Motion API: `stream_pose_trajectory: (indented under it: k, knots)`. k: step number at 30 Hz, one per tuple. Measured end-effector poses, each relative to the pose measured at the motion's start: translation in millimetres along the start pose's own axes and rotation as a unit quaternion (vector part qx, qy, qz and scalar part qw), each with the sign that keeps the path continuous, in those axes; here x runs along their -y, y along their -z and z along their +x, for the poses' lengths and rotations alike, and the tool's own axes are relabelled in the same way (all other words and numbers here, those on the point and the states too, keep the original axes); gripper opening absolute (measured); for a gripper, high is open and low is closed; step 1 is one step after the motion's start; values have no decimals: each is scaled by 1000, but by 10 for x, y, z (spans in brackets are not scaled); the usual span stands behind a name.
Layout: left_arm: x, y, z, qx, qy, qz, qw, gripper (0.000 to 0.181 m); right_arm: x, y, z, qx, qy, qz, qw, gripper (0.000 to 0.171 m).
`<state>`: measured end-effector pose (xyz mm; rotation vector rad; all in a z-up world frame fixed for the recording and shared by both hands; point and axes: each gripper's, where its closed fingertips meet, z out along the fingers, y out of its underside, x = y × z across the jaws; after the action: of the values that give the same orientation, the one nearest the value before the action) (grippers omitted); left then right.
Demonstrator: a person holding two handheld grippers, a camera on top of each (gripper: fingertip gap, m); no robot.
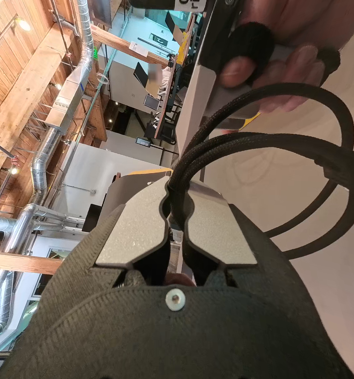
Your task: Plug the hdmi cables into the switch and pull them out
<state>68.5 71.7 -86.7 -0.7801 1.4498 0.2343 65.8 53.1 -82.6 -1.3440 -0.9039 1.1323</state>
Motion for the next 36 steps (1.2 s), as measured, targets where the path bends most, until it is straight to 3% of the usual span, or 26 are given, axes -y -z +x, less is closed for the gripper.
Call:
stream_pose_trajectory:
  k: [13, 23, 36]
  knots:
    - [28, 6, -3, 1, 13, 9, 1000, 7, 56, 21, 25, -9, -4, 32, 999, 0]
    - [-49, -35, -8, -18, 93, -2, 995, 7, 36, 22, -51, -11, 41, 1, 999, 0]
    - [-22, -48, 109, -25, 25, -19, 999, 6, 226, -35, -62, 12, -1, 28, 1000, 0]
